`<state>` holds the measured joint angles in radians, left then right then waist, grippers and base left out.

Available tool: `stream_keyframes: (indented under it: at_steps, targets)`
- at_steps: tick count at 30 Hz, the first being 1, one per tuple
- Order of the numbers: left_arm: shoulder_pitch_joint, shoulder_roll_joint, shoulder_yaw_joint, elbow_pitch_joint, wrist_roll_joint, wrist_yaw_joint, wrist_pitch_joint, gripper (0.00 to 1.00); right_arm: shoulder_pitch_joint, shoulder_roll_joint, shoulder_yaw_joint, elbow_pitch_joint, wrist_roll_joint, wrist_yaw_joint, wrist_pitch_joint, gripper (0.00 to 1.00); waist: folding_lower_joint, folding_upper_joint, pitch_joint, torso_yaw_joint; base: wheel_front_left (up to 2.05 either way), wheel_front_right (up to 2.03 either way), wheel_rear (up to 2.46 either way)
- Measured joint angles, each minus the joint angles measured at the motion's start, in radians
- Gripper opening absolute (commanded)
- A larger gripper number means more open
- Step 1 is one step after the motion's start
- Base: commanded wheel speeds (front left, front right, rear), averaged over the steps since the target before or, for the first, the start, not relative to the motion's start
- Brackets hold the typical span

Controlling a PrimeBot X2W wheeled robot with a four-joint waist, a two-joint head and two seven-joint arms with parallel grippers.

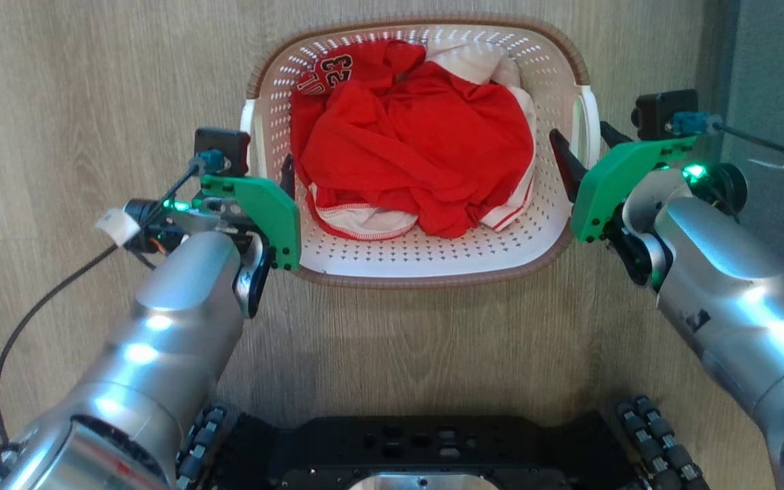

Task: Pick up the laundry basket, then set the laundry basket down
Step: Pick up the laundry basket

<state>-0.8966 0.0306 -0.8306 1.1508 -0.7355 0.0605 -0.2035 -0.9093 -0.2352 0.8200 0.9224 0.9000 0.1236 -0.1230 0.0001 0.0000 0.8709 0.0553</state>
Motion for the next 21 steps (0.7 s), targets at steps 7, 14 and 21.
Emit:
stream_keyframes:
  at_steps: [7,14,21]
  targets:
    - [-0.042,0.0,-0.076,0.024,-0.035,-0.011,0.03,1.0,-0.046,-0.001,0.068,0.037,0.044,0.0,0.011,1.0,0.0,0.0,0.031,-0.003,0.0,0.0,0.0]
    - [-0.059,0.0,-0.132,0.025,-0.074,-0.017,0.049,1.0,-0.066,-0.006,0.125,0.057,0.07,0.0,0.012,1.0,0.0,0.0,0.055,0.007,0.0,0.0,0.0]
    - [-0.077,0.0,-0.19,0.019,-0.114,-0.017,0.063,1.0,-0.1,-0.013,0.174,0.084,0.096,0.0,0.006,1.0,-0.0001,0.0,0.071,0.016,0.0,0.0,0.0]
